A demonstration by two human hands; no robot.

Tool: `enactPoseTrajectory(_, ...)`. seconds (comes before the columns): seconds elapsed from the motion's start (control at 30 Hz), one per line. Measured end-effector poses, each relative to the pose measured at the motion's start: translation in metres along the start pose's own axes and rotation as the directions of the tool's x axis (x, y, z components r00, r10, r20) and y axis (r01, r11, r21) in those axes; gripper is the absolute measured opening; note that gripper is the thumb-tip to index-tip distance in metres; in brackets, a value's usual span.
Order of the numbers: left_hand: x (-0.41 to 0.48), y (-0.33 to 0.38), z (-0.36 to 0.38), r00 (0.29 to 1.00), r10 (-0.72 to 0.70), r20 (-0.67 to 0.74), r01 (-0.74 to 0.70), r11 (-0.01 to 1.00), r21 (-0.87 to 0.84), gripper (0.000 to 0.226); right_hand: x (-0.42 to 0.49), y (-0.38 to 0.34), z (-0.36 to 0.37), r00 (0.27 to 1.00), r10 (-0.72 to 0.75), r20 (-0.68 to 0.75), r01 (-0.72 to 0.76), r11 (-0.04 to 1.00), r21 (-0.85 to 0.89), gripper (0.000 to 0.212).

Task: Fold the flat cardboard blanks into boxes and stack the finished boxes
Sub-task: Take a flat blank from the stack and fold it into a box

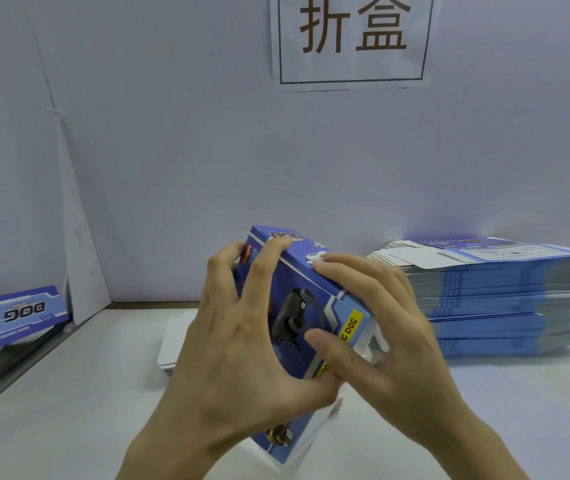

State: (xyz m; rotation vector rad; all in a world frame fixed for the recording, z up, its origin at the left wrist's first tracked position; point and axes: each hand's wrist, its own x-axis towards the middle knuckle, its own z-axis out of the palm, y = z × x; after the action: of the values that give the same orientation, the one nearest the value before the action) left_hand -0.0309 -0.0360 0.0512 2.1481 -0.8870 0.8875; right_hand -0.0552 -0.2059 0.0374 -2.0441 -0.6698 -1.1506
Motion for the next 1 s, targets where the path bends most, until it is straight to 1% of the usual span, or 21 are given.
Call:
enactPoseTrajectory(0.1, 0.000, 0.002, -0.001, 1.000, -0.005, -0.005, 0.005, 1.000, 0.012, 0.105, 0.000, -0.003, 0.004, 0.996, 0.022, -0.088, -0.018, 0.999, 0.038, 0.038)
enactPoseTrajectory(0.17, 0.001, 0.004, -0.004, 1.000, -0.013, -0.010, 0.013, 1.000, -0.012, 0.108, 0.001, -0.006, 0.003, 0.985, 0.021, -0.171, -0.003, 0.995, 0.105, 0.030)
enactPoseTrajectory(0.2, 0.002, 0.003, -0.006, 1.000, -0.013, -0.026, 0.011, 0.998, -0.055, 0.105, 0.002, -0.007, 0.001, 0.976, 0.049, -0.213, -0.009, 0.983, 0.182, 0.026)
enactPoseTrajectory(0.23, 0.003, 0.001, -0.009, 0.999, -0.019, -0.051, 0.013, 0.993, -0.120, 0.098, 0.003, -0.007, -0.002, 0.966, 0.106, -0.236, -0.031, 0.953, 0.302, 0.022)
enactPoseTrajectory(0.27, 0.004, -0.001, -0.012, 0.997, -0.033, -0.075, 0.017, 0.978, -0.206, 0.089, 0.005, -0.009, -0.007, 0.956, 0.192, -0.220, -0.070, 0.882, 0.467, 0.019)
enactPoseTrajectory(0.3, 0.004, -0.005, -0.015, 0.995, -0.055, -0.086, 0.026, 0.950, -0.311, 0.078, 0.006, -0.008, -0.011, 0.948, 0.266, -0.175, -0.108, 0.787, 0.607, 0.017)
enactPoseTrajectory(0.33, 0.004, -0.008, -0.018, 0.993, -0.088, -0.074, 0.048, 0.902, -0.429, 0.069, 0.008, -0.009, -0.013, 0.940, 0.320, -0.113, -0.153, 0.698, 0.699, 0.017)
enactPoseTrajectory(0.37, 0.005, -0.011, -0.021, 0.992, -0.123, -0.032, 0.085, 0.832, -0.549, 0.061, 0.008, -0.007, -0.014, 0.933, 0.353, -0.063, -0.197, 0.651, 0.733, 0.013)
enactPoseTrajectory(0.4, 0.004, -0.014, -0.021, 0.988, -0.153, 0.027, 0.132, 0.736, -0.664, 0.055, 0.008, -0.008, -0.013, 0.924, 0.382, -0.014, -0.239, 0.606, 0.758, 0.008)
enactPoseTrajectory(0.47, 0.005, -0.018, -0.017, 0.973, -0.195, 0.124, 0.207, 0.500, -0.841, 0.050, 0.007, -0.007, -0.006, 0.895, 0.443, 0.052, -0.315, 0.545, 0.777, 0.019)
enactPoseTrajectory(0.5, 0.006, -0.018, -0.014, 0.968, -0.212, 0.134, 0.214, 0.416, -0.884, 0.050, 0.004, -0.006, -0.003, 0.884, 0.462, 0.067, -0.337, 0.532, 0.777, 0.021)
enactPoseTrajectory(0.53, 0.007, -0.018, -0.010, 0.964, -0.235, 0.125, 0.207, 0.370, -0.905, 0.049, 0.003, -0.006, 0.000, 0.876, 0.478, 0.072, -0.349, 0.523, 0.777, 0.019)
enactPoseTrajectory(0.6, 0.008, -0.016, -0.005, 0.953, -0.284, 0.106, 0.202, 0.336, -0.920, 0.045, 0.001, -0.007, 0.001, 0.888, 0.450, 0.088, -0.346, 0.533, 0.772, 0.013)
enactPoseTrajectory(0.67, 0.006, -0.013, -0.002, 0.950, -0.297, 0.101, 0.202, 0.332, -0.921, 0.041, 0.001, -0.008, -0.002, 0.909, 0.408, 0.087, -0.315, 0.534, 0.785, 0.019)
enactPoseTrajectory(0.73, 0.003, -0.009, 0.001, 0.950, -0.298, 0.097, 0.196, 0.323, -0.926, 0.035, 0.001, -0.010, -0.005, 0.917, 0.395, 0.047, -0.279, 0.556, 0.783, 0.023)
enactPoseTrajectory(0.87, 0.001, -0.002, 0.006, 0.948, -0.316, 0.032, 0.144, 0.337, -0.930, 0.027, 0.003, -0.012, -0.009, 0.921, 0.387, -0.035, -0.250, 0.658, 0.710, 0.019)
enactPoseTrajectory(1.0, -0.002, 0.002, 0.007, 0.941, -0.338, 0.002, 0.129, 0.352, -0.927, 0.019, 0.003, -0.010, -0.013, 0.916, 0.399, -0.036, -0.278, 0.697, 0.661, 0.017)
